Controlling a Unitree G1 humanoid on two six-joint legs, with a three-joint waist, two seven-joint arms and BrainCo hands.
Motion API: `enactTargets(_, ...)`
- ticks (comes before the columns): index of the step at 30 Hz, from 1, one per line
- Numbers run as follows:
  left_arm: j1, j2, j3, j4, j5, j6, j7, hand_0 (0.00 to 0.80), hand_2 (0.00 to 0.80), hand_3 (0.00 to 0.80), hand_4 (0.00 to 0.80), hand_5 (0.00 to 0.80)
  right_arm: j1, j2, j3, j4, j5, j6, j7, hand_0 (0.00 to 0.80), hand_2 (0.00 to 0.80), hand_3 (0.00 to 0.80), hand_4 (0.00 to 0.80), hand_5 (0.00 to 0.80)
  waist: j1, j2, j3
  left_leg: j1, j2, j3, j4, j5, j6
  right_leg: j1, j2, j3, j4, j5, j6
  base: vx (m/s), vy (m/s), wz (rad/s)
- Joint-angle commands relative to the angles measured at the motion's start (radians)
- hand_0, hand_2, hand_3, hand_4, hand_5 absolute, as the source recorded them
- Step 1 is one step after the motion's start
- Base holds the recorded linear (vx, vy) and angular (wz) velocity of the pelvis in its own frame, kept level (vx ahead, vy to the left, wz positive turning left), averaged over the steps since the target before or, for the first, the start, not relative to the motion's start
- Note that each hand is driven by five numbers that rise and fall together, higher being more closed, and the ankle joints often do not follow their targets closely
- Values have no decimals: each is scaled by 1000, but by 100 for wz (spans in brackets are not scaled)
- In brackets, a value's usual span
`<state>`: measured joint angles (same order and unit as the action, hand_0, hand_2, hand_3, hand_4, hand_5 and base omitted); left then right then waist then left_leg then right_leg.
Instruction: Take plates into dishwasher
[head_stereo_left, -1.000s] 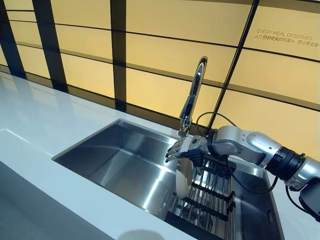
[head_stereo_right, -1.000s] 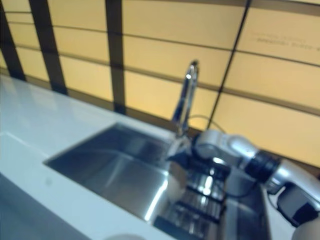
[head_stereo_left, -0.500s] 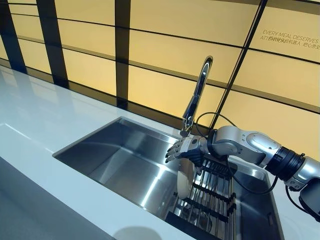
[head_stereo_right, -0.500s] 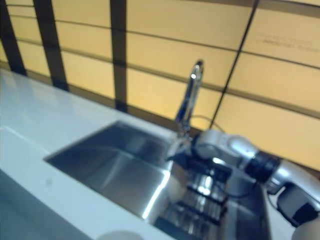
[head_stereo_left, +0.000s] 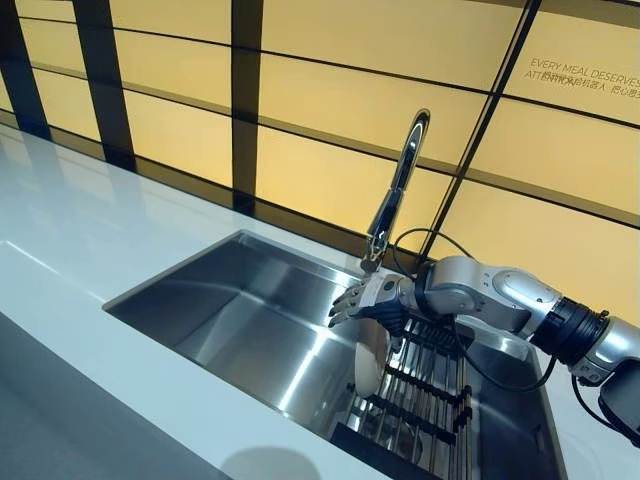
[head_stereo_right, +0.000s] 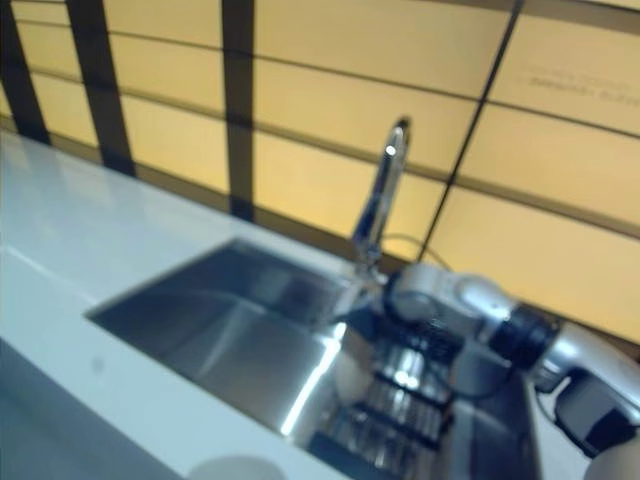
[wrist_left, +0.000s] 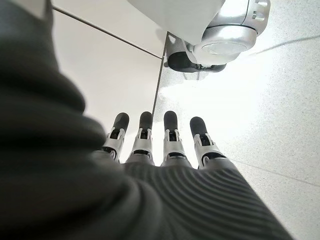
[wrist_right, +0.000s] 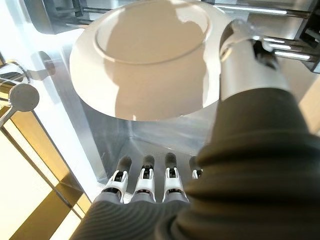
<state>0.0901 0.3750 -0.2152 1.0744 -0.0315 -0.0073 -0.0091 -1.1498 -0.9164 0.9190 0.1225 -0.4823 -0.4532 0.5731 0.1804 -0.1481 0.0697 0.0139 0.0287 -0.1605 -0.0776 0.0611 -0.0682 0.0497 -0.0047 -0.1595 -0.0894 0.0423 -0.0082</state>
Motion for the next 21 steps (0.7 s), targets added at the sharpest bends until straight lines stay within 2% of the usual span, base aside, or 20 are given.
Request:
enactTargets(1,-64,26,-27,18,11,-26,-3,0,0,0,0,0,-16,-44,24,13,-21,-13,-58,0,0,0,0,0,21,-17,2,-8,-6,30,-10,-7,28,22,-26,-28,2,-14,49,0,0,0)
enactTargets(12,-70,21,-27,27,12,-33,-2,0,0,0,0,0,48,-33,-16,13,-78,-8,-118,0,0,0,0,0,17,-11,9,-8,-5,34,-10,-10,29,19,-28,-27,2,-12,50,0,0,0)
enactTargets(21,-75,19,-31,28,9,-37,-1,0,0,0,0,0,61,-31,-18,17,-100,-11,-114,0,0,0,0,0,15,-9,12,-10,-5,34,-10,-10,30,15,-27,-26,3,-11,49,0,0,0)
